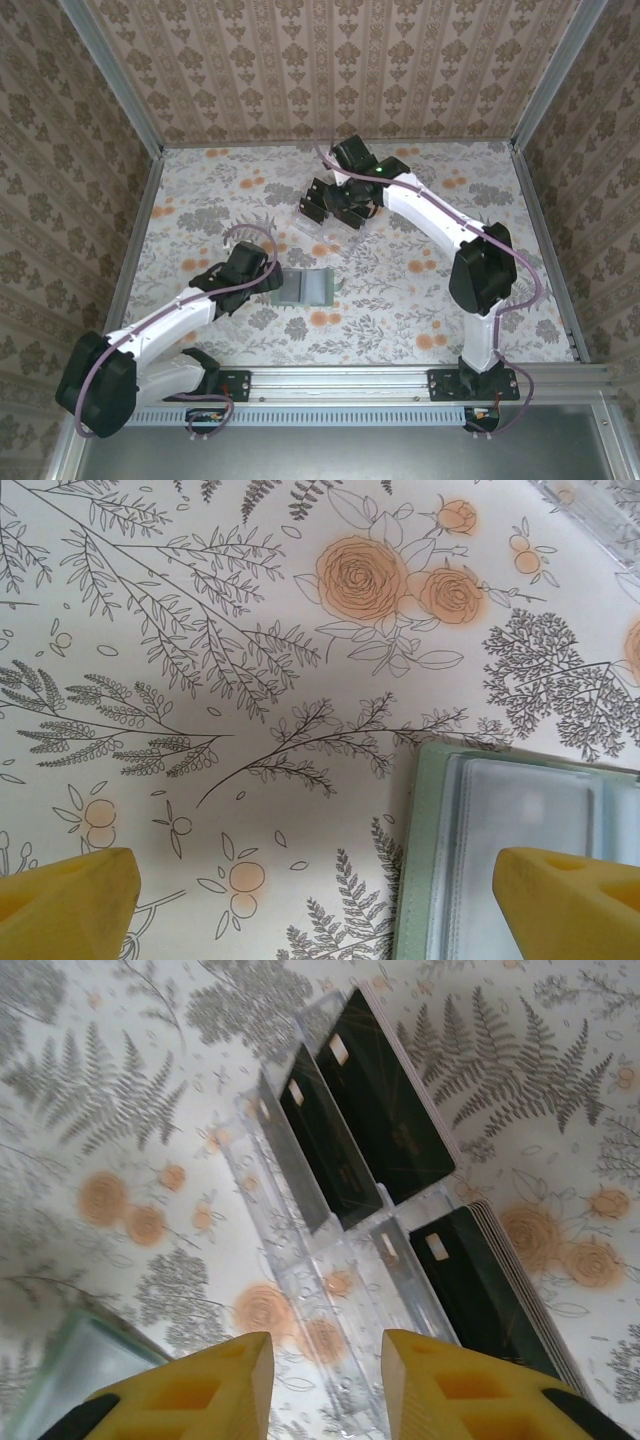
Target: Put the credit cards into the card holder
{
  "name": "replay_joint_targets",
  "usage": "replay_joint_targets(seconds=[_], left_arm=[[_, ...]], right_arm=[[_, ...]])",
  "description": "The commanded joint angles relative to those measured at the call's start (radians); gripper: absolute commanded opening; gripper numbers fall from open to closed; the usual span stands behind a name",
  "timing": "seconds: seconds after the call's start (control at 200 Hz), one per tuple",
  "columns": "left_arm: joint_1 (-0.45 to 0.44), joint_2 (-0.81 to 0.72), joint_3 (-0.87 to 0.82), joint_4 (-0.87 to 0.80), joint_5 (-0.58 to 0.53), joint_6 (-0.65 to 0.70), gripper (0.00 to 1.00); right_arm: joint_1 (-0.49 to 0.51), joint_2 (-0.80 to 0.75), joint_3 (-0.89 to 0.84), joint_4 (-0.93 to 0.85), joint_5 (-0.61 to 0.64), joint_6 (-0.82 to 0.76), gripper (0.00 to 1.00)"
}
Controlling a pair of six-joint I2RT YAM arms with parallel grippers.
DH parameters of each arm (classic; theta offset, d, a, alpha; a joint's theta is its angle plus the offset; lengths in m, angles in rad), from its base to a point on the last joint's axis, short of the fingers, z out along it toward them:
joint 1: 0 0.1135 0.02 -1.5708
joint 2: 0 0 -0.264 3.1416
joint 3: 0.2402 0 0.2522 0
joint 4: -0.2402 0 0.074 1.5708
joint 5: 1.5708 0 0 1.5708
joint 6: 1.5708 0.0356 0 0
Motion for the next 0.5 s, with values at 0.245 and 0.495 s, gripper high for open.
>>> replay_joint_targets(seconds=[0.245, 0.495], left_arm=[[0.023, 0.008, 0.028, -0.032, 0.032, 0.029, 1.00], [0.028, 0.008, 0.031, -0.030, 0.040, 0.032, 1.00]], right_arm=[[0.004, 0.117, 0.095, -0.118, 0.151, -0.116, 0.30], [0.010, 0.164, 0.109, -0.128, 0.208, -0.139, 0.29]])
